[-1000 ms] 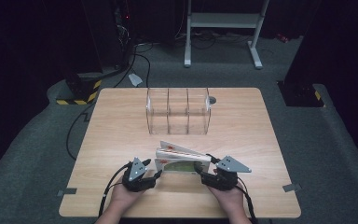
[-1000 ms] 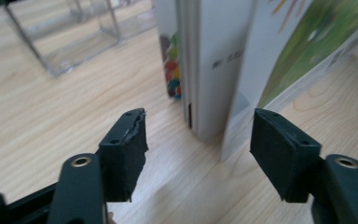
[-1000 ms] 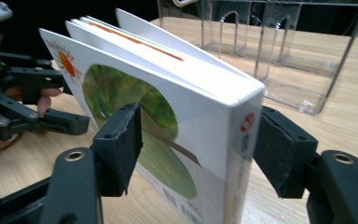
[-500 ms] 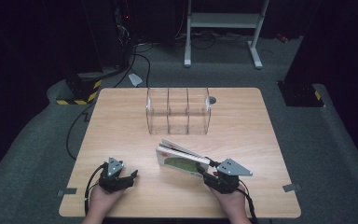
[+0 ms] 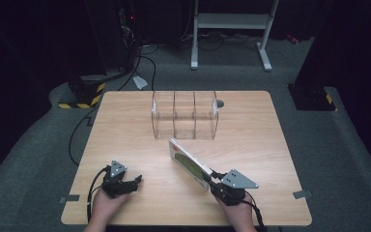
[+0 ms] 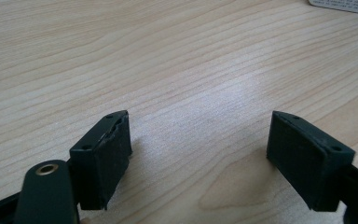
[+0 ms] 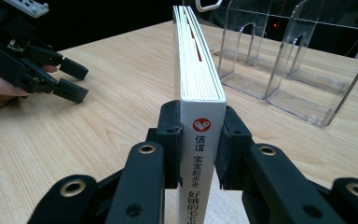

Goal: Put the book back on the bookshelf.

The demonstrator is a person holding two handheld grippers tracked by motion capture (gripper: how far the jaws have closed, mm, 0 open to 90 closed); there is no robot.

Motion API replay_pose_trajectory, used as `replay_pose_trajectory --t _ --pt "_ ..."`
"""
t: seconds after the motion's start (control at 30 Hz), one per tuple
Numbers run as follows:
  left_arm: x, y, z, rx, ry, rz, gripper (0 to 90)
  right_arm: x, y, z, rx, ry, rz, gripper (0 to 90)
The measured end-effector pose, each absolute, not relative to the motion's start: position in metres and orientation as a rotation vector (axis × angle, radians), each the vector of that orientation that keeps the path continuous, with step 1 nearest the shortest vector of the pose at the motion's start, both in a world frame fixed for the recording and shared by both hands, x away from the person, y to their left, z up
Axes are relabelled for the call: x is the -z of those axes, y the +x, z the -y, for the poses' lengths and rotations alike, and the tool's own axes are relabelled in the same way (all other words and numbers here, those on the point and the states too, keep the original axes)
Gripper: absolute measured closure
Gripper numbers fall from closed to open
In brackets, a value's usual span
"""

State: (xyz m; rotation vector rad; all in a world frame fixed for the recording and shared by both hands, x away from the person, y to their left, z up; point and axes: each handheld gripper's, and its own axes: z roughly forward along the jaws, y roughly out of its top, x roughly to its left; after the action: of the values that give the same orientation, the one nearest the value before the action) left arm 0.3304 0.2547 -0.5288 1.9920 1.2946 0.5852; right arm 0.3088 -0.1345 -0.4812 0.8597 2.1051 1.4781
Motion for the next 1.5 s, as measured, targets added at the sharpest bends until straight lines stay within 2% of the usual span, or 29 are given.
replay_pose_trajectory --t 0.3,0.8,1.2,1.5 --pt "0.529 0.332 -0.254 -0.596 1.984 -1.342 14.2 0.48 0.305 0.14 -1.463 0.879 -2.092 74.4" --pt "0.529 0.332 -0.255 -0.594 1.991 -1.347 13.3 0.48 0.3 0.152 -1.43 0.935 -2.052 72.5" --pt "0.529 0.332 -0.254 -0.591 1.988 -1.341 13.4 0.477 0.301 0.145 -1.431 0.96 -2.04 56.4" --pt "0.529 0.333 -0.253 -0.59 1.99 -1.337 13.5 0.474 0.304 0.136 -1.4 0.967 -2.04 52.0"
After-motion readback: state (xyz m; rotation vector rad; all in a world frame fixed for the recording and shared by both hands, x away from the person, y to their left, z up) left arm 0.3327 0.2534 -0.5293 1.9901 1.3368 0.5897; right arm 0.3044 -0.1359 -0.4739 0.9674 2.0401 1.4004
